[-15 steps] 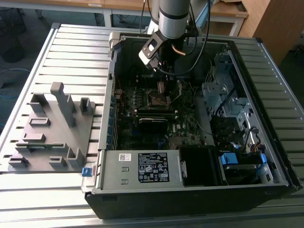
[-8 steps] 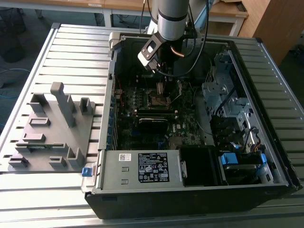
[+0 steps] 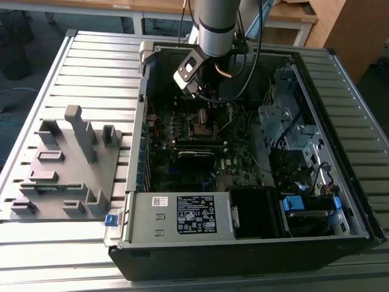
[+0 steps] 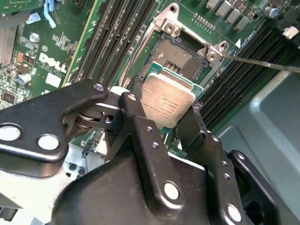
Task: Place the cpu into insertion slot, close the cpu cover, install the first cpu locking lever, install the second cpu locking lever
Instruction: 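Place the cpu into insertion slot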
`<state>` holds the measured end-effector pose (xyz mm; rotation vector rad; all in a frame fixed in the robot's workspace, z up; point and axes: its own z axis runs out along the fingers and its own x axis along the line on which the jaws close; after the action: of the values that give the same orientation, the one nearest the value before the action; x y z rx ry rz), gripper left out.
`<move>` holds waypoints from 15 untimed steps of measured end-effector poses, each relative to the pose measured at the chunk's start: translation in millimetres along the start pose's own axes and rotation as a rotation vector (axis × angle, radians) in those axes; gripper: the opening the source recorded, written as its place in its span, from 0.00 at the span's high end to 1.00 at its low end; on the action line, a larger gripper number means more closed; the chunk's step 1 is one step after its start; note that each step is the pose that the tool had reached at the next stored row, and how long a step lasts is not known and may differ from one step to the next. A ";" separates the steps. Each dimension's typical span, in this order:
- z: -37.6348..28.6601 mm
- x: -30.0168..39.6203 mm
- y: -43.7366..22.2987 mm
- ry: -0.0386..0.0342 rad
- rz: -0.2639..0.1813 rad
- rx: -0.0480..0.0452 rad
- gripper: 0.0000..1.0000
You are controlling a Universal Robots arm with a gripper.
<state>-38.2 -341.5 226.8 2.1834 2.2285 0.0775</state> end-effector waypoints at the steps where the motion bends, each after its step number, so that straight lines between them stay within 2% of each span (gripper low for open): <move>1: 1.1 0.0 -0.9 0.0001 0.000 -0.0001 0.46; 9: 7.5 0.0 -9.3 0.0000 0.000 0.0000 0.46; 15: 16.3 -0.1 -11.1 0.0001 0.000 0.0000 0.46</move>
<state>-48.5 -341.5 209.9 2.1833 2.2287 0.0776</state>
